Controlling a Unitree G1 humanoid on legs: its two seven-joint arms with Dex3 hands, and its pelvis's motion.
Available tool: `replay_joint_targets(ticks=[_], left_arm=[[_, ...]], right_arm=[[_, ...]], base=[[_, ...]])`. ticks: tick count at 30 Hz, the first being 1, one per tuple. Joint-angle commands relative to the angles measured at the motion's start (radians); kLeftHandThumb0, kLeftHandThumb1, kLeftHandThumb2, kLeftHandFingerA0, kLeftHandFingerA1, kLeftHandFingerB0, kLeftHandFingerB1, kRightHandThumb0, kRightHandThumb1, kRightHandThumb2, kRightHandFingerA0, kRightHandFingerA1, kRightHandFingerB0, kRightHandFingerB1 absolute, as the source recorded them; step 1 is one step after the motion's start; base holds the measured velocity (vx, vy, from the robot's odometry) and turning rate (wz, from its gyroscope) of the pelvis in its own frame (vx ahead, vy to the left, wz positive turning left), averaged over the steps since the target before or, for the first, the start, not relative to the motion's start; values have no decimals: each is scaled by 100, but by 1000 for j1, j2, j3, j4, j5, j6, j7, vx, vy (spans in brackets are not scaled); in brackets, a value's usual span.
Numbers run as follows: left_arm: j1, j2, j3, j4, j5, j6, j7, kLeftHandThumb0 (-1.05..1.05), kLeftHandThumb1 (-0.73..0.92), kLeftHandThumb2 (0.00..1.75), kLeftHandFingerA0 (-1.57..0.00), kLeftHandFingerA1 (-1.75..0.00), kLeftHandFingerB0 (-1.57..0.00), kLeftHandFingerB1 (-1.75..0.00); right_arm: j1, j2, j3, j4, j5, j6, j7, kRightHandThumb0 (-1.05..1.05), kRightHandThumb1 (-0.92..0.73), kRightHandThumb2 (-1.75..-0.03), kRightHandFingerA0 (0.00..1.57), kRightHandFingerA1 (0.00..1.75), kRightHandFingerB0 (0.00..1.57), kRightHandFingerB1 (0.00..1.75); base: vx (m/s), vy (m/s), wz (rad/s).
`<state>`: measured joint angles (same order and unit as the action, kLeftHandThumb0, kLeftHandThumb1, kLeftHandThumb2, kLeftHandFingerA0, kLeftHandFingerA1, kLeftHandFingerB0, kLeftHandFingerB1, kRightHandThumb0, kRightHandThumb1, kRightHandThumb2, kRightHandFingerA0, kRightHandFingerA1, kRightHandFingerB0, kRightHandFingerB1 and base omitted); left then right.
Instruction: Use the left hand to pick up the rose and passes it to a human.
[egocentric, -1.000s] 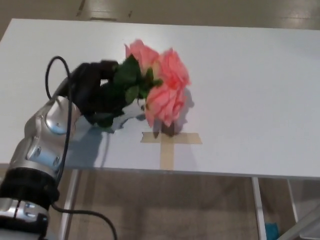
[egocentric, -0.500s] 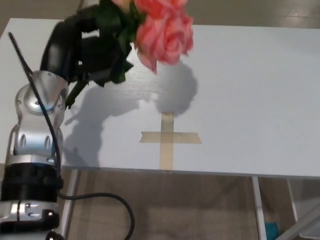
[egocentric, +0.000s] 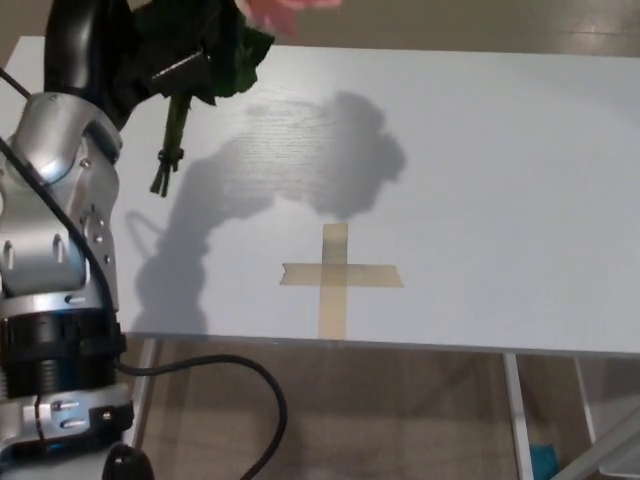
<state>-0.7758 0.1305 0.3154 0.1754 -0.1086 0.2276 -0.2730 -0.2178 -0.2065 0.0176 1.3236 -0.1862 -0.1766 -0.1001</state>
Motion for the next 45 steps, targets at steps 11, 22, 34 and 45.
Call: replay_joint_targets(ticks=[11,22,34,45], left_arm=[[12,-24,-39,-56,-179,211,-3,-20,85,64,-91,-131,-81,-92],[61,-58,-107,6,-169,199,11,-20,83,66,-92,-133,-81,-91],[39,-182,-170,117,-159,128,57,-18,84,66,-89,-134,-79,-95],[-27,-269,-185,255,-169,82,77,-16,84,69,-85,-138,-78,-104]], right_arm=[[33,-8,0,0,-5,0,2,-38,-58,-77,65,54,48,49],[28,-5,-3,0,-1,-2,4,-38,-58,-77,65,55,48,49],[13,-7,15,1,-14,5,-2,-38,-58,-78,66,55,48,49],[-2,-8,12,-5,-5,-2,12,-38,-58,-79,65,55,51,50]], base=[[0,0,0],[0,0,0],[0,0,0],[0,0,0]])
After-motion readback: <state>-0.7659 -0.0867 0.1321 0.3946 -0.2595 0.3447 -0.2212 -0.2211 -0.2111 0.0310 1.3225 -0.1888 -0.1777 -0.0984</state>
